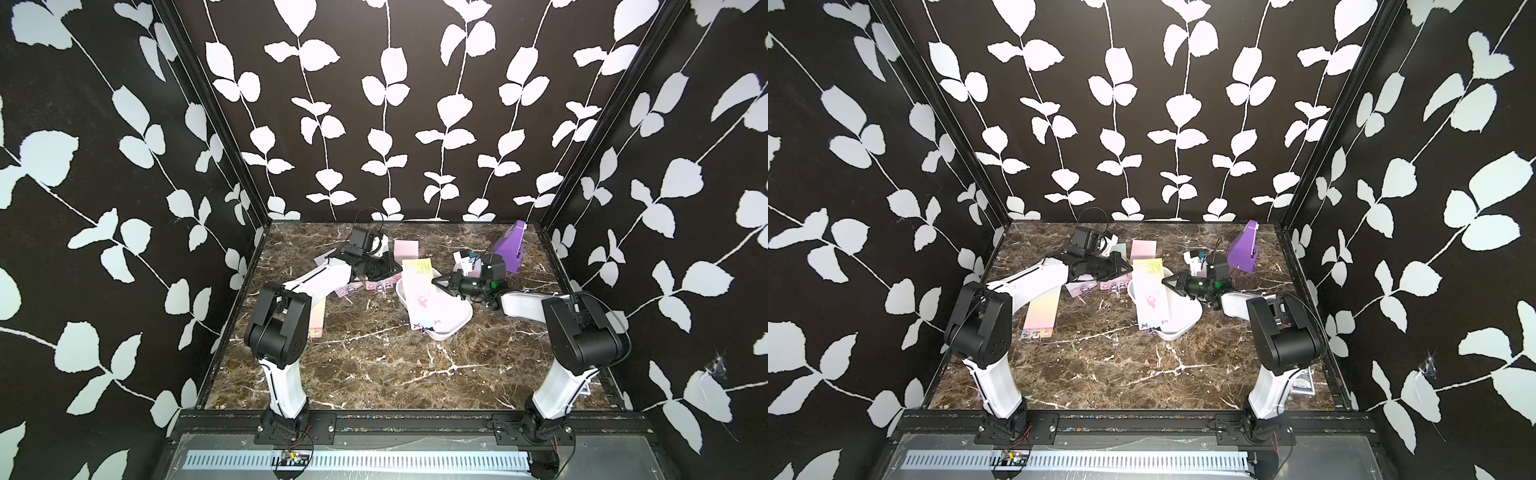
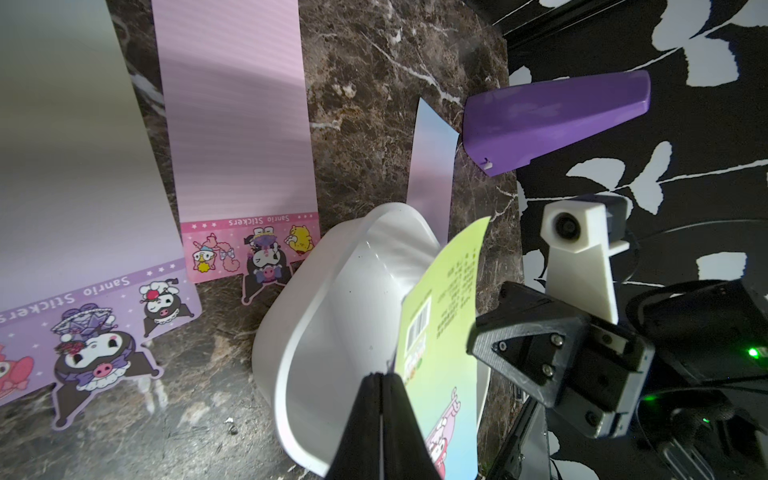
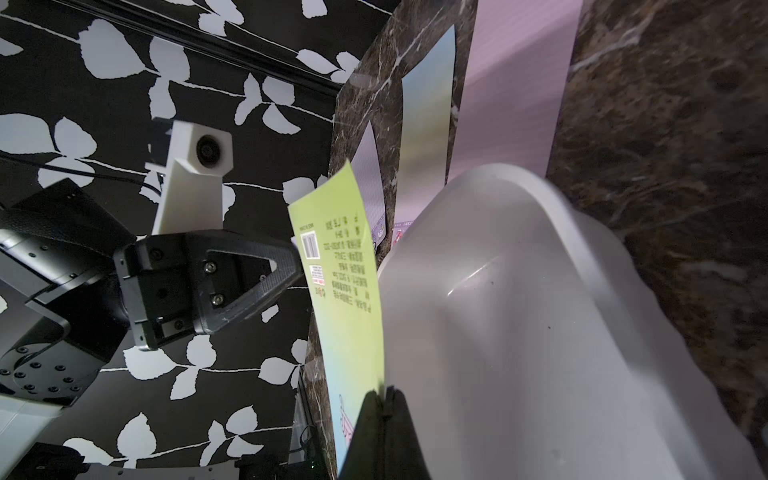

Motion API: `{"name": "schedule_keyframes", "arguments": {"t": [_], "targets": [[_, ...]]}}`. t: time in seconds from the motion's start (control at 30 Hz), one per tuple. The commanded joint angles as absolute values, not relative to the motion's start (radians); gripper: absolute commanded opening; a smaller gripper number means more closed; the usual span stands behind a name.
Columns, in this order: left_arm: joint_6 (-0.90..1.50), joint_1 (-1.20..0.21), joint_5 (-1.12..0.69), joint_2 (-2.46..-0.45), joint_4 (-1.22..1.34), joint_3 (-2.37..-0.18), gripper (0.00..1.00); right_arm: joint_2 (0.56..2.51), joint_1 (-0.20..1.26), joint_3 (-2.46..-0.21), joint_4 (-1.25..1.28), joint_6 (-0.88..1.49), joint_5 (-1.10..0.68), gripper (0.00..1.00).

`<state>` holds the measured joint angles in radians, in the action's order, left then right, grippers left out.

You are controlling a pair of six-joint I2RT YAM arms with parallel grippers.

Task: Take the stickers out of the storage box
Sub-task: Pick up the sticker from the storage box.

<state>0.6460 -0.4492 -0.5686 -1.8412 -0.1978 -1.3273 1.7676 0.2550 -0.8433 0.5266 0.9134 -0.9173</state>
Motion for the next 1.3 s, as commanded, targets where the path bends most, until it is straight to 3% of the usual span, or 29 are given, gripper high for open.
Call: {"name": "schedule_keyframes", "arguments": {"t": [0.0, 0.37, 0.53, 1.27], "targets": [[0.656, -0.454, -0.624, -1.856, -0.191, -1.350, 0.10, 1.741, 0.247, -0.848, 0.564, 0.914, -0.944, 0.00], [0.660, -0.454, -0.636, -1.871, -0.177, -1.338, 0.14, 1.775, 0.239, -0.851, 0.611, 0.936, -0.969, 0.00], [0.658, -0.455, -0.636, -1.858, -0.176, -1.326, 0.25, 1.773, 0.225, -0.874, 0.589, 0.925, -0.983, 0.00], [0.770, -0.474, -0.718, -1.907, -0.001, -1.276, 0.35, 1.812, 0.202, -0.940, 0.520, 0.877, -1.033, 0.00]]}}
